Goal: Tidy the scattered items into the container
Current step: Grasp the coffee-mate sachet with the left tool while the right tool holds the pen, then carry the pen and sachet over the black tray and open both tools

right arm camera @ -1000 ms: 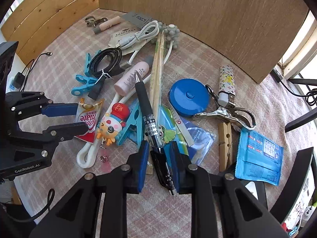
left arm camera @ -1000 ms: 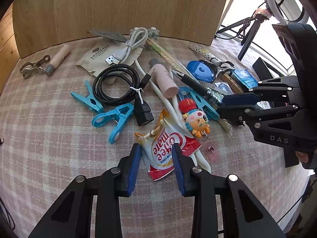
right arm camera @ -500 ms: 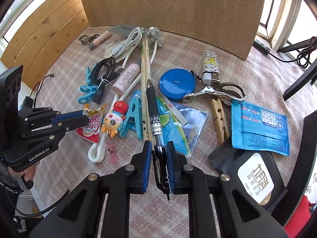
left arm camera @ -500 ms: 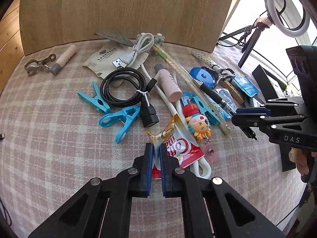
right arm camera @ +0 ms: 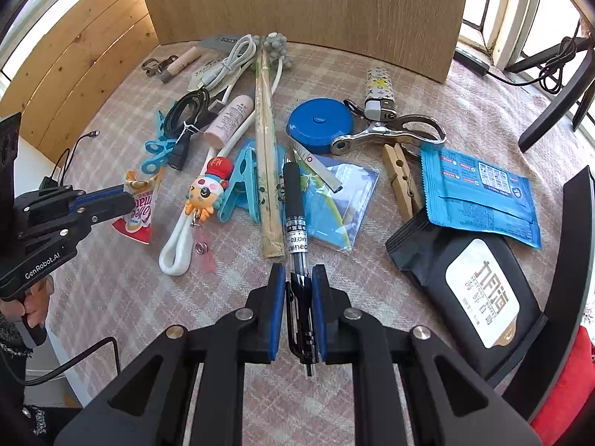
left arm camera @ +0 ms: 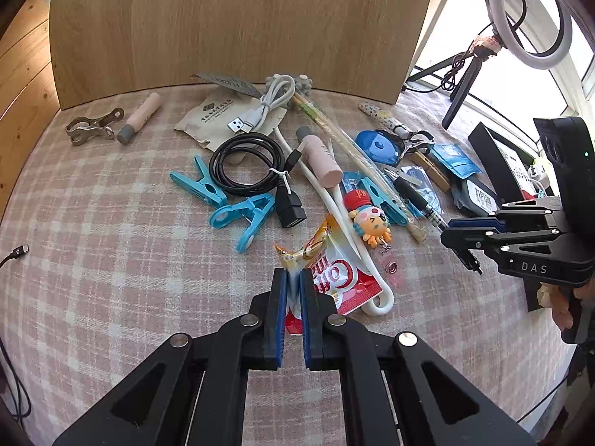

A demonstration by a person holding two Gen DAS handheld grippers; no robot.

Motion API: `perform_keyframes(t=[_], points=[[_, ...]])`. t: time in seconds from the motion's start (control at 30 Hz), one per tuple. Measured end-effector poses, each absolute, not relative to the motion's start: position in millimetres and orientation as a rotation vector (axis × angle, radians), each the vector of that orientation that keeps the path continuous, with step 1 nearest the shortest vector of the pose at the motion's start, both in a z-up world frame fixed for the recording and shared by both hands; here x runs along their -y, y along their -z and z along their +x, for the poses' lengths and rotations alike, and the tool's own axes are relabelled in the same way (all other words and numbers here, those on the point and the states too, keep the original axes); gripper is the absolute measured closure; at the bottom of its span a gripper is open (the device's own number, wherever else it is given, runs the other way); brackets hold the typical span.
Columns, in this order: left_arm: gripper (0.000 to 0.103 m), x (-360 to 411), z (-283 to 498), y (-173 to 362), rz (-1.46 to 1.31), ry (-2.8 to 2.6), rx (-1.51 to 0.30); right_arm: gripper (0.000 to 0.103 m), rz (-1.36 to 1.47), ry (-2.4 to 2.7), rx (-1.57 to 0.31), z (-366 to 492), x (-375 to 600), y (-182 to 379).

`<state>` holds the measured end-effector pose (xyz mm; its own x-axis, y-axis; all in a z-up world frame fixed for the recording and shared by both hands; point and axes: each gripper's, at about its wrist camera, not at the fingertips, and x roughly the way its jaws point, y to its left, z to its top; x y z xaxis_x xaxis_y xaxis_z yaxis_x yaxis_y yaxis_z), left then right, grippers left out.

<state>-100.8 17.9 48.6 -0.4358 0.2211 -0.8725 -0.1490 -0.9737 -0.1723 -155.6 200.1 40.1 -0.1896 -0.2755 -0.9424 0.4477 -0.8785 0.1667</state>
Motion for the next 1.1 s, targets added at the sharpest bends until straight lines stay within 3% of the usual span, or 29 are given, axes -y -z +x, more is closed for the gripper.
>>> perform_keyframes(t=[0.27,0.67,1.1], points=[[0.097,-21.4,-99.3,-39.2,-1.541,-2.464,0.110,0.091,1.622,2.138,-0.312,-155.9,-184.1,-36.8],[0.097,-48.1,-88.1,-97.4,-1.367,-2.465,0.094,0.092,1.519,2.291,-0.007,-123.1,-246.4,-91.3],[0.097,-216.4,-113.5,-146.5,-1.165,-2.233,-0.039,0.092,1.480,2.641,0.270,-67.7,-423.9,-151.1]])
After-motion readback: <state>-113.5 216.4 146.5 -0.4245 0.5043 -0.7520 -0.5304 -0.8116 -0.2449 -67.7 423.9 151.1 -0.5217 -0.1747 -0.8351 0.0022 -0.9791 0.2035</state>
